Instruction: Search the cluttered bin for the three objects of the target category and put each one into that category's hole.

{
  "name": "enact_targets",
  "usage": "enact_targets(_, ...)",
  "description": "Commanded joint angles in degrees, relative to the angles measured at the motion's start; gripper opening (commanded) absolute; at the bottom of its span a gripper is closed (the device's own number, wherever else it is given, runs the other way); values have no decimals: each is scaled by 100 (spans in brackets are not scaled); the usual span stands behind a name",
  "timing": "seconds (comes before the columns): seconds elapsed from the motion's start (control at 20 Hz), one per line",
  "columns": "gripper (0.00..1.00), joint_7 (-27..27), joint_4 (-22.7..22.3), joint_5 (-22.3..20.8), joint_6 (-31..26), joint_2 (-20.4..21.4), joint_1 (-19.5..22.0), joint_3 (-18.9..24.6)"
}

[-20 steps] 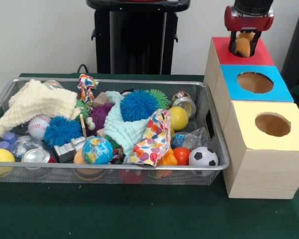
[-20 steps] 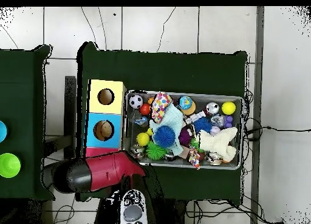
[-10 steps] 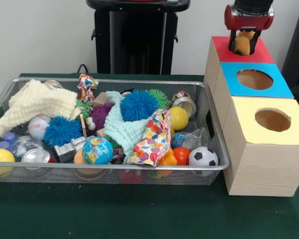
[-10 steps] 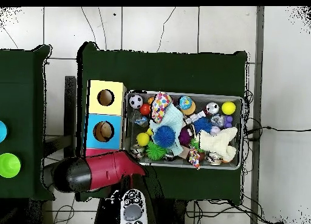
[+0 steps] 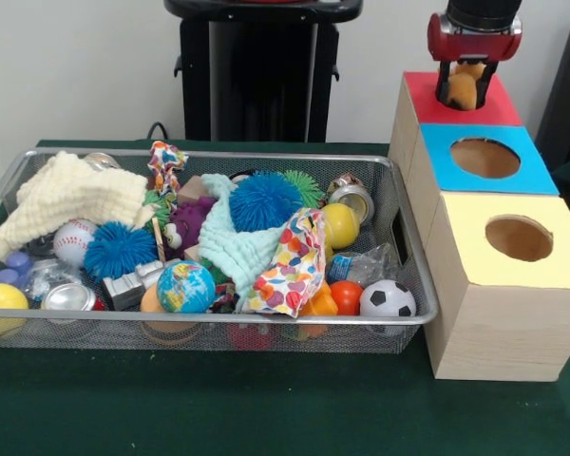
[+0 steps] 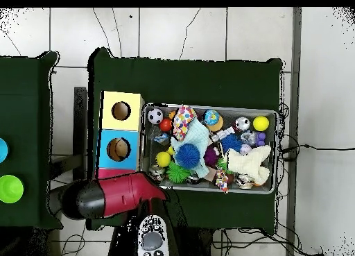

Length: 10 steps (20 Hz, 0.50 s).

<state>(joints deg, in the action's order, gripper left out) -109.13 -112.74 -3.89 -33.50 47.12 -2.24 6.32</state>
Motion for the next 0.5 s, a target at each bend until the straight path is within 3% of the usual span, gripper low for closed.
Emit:
enact_targets(0.05, 100, -871, 160, 503, -853, 391, 2, 203)
enact_targets(0.3, 100, -1094, 372, 614, -1047, 360, -114, 168)
enact_targets(0.5, 100, -1314, 313, 709, -761, 366, -223, 83)
